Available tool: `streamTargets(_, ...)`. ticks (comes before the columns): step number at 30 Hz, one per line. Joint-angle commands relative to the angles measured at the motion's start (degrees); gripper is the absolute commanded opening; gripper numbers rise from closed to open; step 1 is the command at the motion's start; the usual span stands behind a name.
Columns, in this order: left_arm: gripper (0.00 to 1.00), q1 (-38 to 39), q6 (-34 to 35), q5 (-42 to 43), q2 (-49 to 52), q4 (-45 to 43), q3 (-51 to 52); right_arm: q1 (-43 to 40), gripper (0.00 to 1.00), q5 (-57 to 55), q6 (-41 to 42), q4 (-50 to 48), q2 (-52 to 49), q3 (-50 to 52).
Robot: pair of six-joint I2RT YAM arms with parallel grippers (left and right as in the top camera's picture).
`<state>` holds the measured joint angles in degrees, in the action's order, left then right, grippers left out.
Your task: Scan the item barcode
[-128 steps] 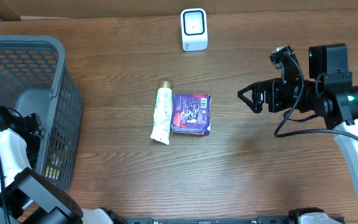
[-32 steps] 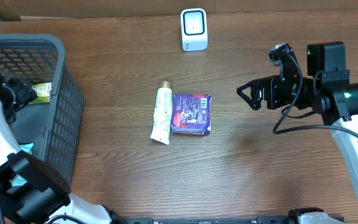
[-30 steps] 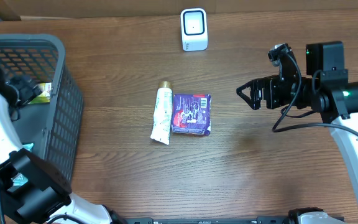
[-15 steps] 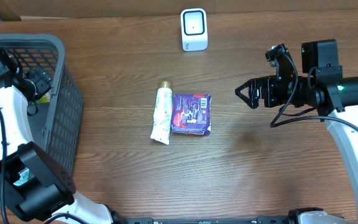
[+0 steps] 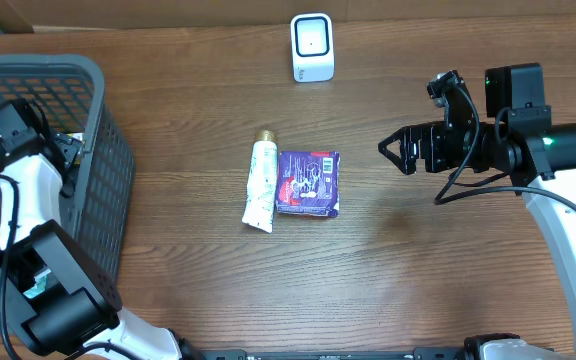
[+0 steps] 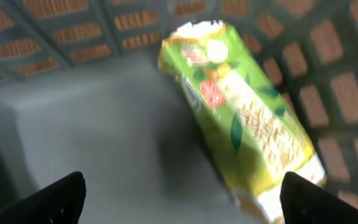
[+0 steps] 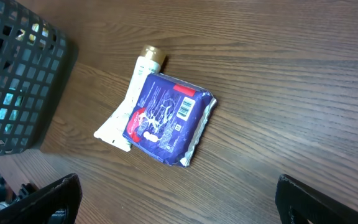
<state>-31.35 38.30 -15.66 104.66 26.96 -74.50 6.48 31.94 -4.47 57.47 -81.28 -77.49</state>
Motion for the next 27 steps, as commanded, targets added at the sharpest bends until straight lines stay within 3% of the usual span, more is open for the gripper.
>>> streamTargets(1, 0.91, -0.1, 3.5, -2.5, 0.1, -3.5, 1.8, 0.3, 1.0, -0.2, 0.2, -0.2, 0.1, 0.3)
streamTargets(22, 0.89, -0.1, 4.2, -0.8, 11.7, -14.9, 3.2, 0.3, 1.0, -0.2, 0.2, 1.4, 0.1, 0.3)
streamTargets(24, 0.79, -0.1, 4.1, -0.8, 12.6, -15.0, 3.2, 0.3, 1.0, -0.2, 0.2, 1.4, 0.1, 0.3)
streamTargets(27, 0.42, -0.1, 3.9, -0.8, 13.0, -14.5, 3.2, 0.3, 1.0, -0.2, 0.2, 1.3, 0.1, 0.3)
